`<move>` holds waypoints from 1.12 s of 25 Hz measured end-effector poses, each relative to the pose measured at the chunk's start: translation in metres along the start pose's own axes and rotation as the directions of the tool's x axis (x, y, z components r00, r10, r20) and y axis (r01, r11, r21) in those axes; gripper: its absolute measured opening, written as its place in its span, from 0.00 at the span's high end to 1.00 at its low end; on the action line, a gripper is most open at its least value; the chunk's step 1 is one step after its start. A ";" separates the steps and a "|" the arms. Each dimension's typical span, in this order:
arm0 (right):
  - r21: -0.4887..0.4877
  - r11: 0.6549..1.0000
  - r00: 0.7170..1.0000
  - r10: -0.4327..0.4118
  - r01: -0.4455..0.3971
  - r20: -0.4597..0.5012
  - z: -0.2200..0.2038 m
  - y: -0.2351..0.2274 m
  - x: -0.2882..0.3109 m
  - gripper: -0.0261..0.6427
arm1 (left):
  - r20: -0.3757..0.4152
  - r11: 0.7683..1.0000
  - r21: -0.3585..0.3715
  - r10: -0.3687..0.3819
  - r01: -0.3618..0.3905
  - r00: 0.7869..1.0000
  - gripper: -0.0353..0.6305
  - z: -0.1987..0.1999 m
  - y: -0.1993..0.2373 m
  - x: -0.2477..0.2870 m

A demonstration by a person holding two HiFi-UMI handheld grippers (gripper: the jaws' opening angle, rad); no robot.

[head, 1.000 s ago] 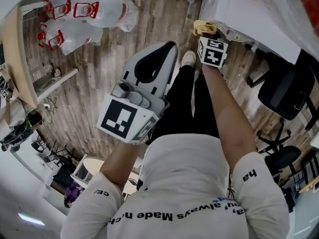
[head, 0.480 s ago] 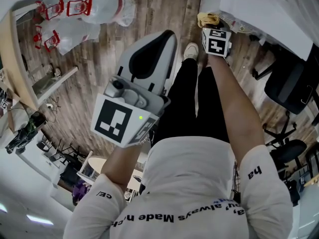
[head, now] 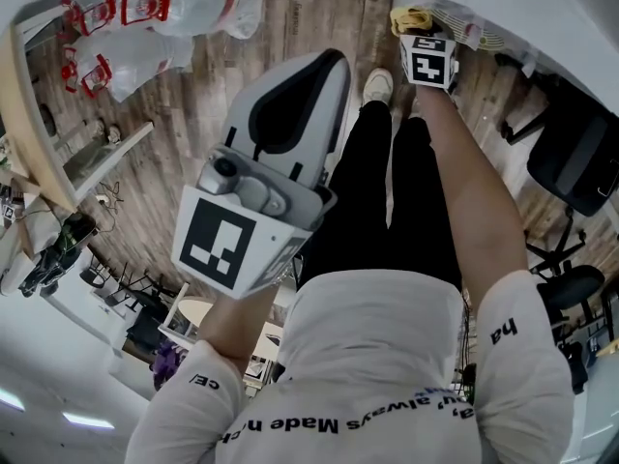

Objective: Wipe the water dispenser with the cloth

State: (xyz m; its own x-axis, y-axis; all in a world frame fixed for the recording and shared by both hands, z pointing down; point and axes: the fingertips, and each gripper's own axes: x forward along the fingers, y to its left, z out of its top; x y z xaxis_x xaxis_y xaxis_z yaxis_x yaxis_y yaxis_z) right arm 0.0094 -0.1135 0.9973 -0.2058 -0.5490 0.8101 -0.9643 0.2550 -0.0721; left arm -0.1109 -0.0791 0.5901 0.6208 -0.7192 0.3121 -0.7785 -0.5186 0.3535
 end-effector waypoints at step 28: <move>-0.091 0.987 0.978 0.144 -0.131 0.153 0.052 -0.005 -0.228 0.87 | 0.058 0.994 0.074 -0.090 0.085 0.994 0.92 0.078 -0.062 0.005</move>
State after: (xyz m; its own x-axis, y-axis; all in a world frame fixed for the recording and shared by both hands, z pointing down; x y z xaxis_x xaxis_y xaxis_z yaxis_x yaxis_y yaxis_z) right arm 0.0526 -0.0313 0.7828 -0.3655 -0.6216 0.6928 -0.9097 0.3963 -0.1244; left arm -0.0667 -0.0868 0.5007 0.6818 -0.6952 0.2276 -0.7274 -0.6111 0.3122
